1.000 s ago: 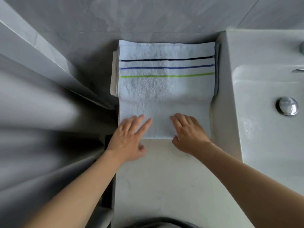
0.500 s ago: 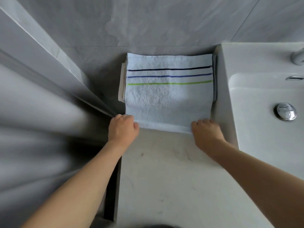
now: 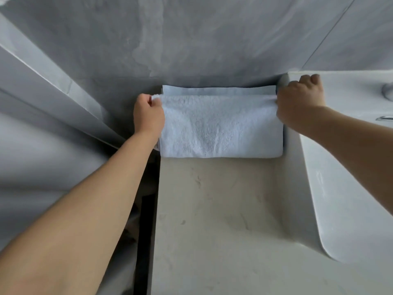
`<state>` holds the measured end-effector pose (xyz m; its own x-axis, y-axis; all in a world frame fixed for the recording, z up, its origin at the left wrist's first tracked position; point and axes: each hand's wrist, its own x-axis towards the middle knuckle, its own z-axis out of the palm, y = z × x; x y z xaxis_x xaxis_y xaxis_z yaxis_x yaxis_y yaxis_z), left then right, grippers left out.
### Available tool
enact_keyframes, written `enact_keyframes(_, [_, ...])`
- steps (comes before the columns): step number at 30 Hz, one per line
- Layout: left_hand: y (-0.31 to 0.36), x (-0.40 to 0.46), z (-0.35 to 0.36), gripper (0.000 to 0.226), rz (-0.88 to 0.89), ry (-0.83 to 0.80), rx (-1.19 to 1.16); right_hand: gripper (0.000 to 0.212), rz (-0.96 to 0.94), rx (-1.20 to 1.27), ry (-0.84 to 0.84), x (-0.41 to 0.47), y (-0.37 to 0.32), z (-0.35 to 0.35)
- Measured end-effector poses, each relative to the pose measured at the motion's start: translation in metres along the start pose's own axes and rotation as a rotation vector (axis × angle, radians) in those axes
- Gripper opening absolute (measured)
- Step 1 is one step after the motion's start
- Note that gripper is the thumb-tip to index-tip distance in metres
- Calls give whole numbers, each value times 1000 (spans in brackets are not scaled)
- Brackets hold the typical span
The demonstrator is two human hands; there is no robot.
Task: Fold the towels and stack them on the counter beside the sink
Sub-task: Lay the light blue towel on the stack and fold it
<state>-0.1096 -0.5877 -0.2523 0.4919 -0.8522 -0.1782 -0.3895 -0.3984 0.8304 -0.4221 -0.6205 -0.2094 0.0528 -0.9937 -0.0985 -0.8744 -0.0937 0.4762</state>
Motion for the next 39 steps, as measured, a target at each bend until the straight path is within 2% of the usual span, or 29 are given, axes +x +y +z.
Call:
enact_keyframes(4, [9,27,17,14,0,79,42,33,41,63,40,29,-1,9])
enact_keyframes(7, [9,39,31,25,11,114,112,36,62,105,43,42,-5,23])
enact_keyframes(15, [-1,41,54,31,112,217,276,27,97,207,142,48,-10,47])
enact_keyframes(18, [-2,41,55,30,150,208,335,29,139,262,152,44,-12,45])
enact_keyframes(21, [1,38,50,32,162,161,384,34,235,442,231,29,-27,35])
enact_keyframes(22, [1,34,47,35,222,184,432,35,211,505,280,19,-38,32])
enact_keyframes(24, [0,19,45,42,454,242,542,37,35,621,364,-1,-65,30])
enact_keyframes(26, [-2,-1,52,45,722,151,577,43,-152,687,338,-11,-90,36])
enact_keyframes(28, [-5,-18,64,48,843,-70,630,53,-171,714,213,-9,-100,44])
enact_keyframes(31, [-8,-25,76,57,760,-296,740,64,-110,705,54,-2,-94,57])
enact_keyframes(34, [-14,-16,86,61,684,-419,855,68,-134,605,-37,1,-85,69])
enact_keyframes(36, [-19,-8,90,62,675,-449,912,69,-123,554,-56,3,-85,74])
enact_keyframes(39, [-32,5,86,62,671,-395,980,67,-97,539,-6,4,-87,83])
